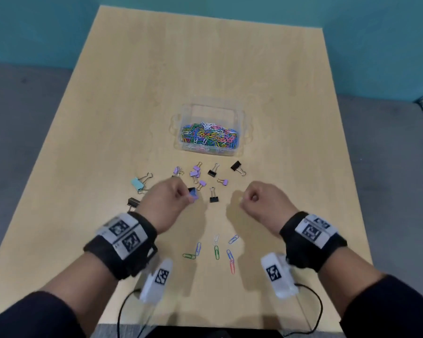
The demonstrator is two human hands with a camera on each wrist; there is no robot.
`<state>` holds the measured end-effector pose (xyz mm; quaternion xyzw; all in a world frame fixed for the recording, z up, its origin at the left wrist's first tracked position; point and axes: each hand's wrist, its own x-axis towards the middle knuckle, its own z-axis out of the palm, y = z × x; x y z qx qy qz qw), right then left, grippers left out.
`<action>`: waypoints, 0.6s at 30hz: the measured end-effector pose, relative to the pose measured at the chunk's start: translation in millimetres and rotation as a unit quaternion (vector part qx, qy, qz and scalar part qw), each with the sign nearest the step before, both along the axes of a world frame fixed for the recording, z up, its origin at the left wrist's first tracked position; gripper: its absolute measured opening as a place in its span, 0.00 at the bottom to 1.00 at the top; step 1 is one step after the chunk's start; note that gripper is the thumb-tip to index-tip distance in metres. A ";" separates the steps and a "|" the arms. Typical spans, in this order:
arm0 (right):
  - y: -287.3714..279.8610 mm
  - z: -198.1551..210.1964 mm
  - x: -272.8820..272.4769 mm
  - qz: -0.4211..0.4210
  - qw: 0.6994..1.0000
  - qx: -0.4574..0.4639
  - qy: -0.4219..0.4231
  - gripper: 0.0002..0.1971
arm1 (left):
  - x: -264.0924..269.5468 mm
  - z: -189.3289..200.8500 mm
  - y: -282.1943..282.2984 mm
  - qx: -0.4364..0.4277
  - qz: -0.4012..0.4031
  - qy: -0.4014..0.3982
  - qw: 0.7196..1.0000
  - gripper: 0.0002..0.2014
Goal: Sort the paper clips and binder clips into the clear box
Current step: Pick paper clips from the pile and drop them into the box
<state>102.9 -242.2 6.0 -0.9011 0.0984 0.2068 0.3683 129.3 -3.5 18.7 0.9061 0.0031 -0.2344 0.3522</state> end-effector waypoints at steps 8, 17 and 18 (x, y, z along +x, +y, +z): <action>5.7 48.1 121.7 -0.021 0.992 -0.005 -0.124 0.06 | 114.8 32.7 -30.8 0.064 -0.008 -0.149 0.987 0.07; -0.6 39.1 98.2 0.058 0.985 -0.121 -0.105 0.13 | 92.6 29.9 -20.4 0.065 -0.067 -0.164 0.982 0.13; -3.1 32.8 75.6 0.076 0.985 -0.117 -0.101 0.12 | 73.4 25.0 -12.9 0.062 -0.086 -0.151 0.983 0.11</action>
